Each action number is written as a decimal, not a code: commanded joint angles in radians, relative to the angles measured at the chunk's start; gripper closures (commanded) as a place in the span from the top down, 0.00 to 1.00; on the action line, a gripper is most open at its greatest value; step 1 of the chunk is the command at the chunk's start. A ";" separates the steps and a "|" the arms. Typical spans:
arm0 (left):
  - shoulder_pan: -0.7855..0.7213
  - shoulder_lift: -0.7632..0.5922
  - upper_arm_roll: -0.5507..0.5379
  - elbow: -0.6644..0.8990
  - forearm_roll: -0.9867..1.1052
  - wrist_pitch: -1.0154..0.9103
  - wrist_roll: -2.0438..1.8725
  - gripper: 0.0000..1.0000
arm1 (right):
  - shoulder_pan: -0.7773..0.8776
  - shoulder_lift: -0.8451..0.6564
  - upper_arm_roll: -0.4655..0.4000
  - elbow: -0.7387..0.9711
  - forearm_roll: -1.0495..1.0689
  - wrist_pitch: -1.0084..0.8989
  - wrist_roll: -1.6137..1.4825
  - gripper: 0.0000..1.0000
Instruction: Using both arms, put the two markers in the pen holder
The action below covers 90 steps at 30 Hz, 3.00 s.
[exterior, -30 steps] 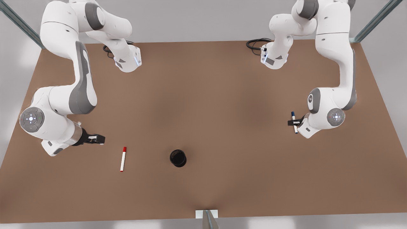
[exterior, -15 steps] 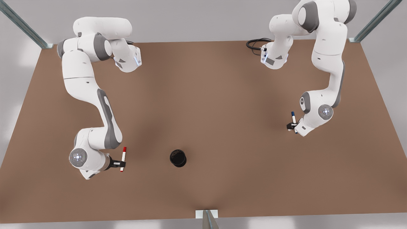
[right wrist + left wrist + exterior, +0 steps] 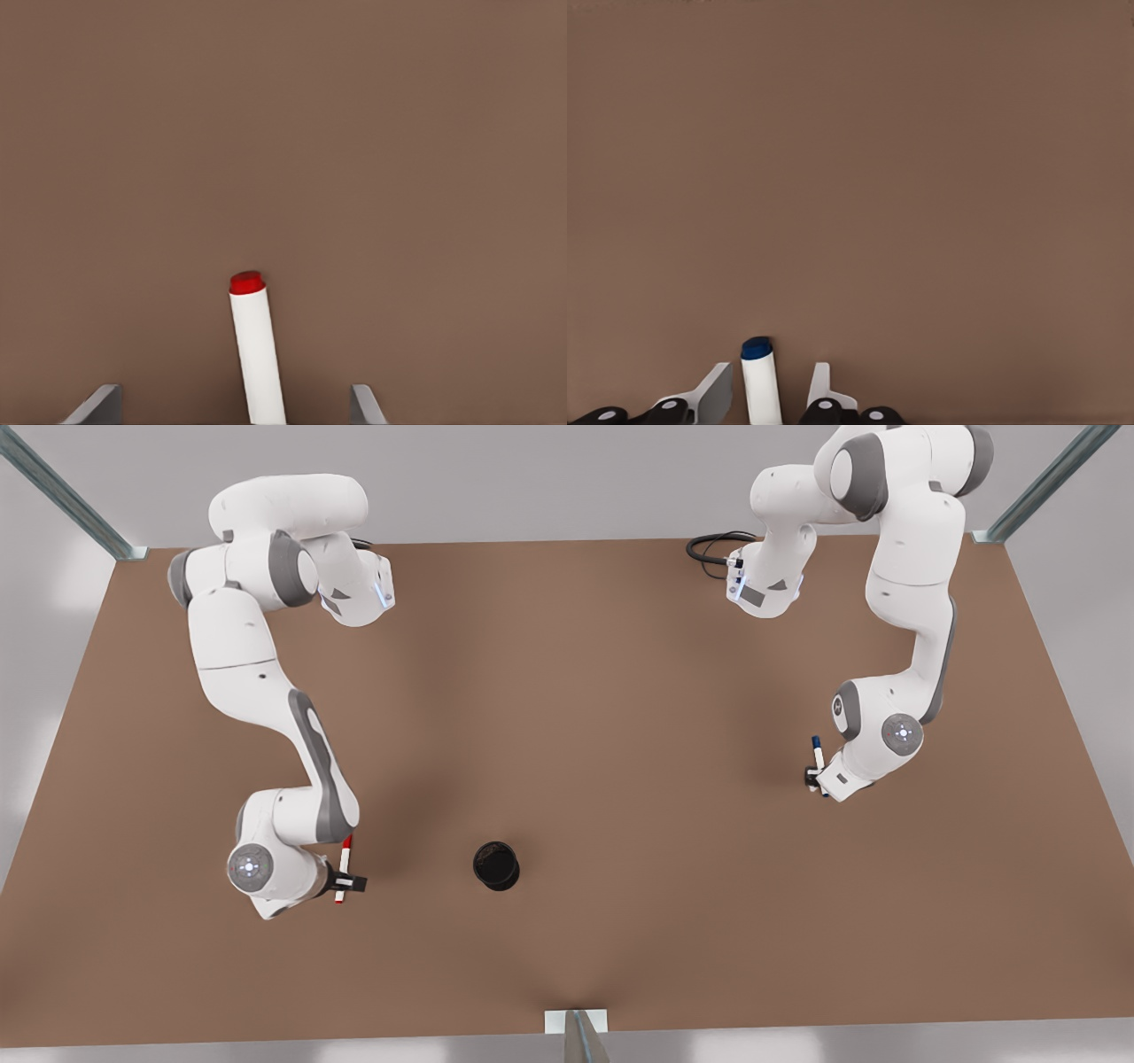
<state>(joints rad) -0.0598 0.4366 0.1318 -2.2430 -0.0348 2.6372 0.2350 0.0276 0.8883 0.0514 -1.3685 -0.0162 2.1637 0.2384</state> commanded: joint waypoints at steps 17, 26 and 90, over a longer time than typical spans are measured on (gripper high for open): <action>0.026 0.010 -0.057 0.063 0.003 -0.045 0.061 0.21 | 0.002 0.006 -0.001 -0.011 -0.022 0.031 0.065 0.41; -0.063 -0.027 -0.290 0.497 -0.275 -0.375 0.038 0.21 | -0.002 0.014 -0.002 -0.007 -0.022 0.056 0.056 0.39; -0.163 0.065 -0.060 1.232 -0.005 -1.174 -0.218 1.00 | 0.021 -0.350 0.358 -0.030 -0.047 0.287 0.068 0.21</action>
<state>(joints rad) -0.2231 0.5350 0.0497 -1.0147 -0.1574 2.1947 0.0391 0.0422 0.5399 0.3959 -1.3999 -0.0456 2.3409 0.2624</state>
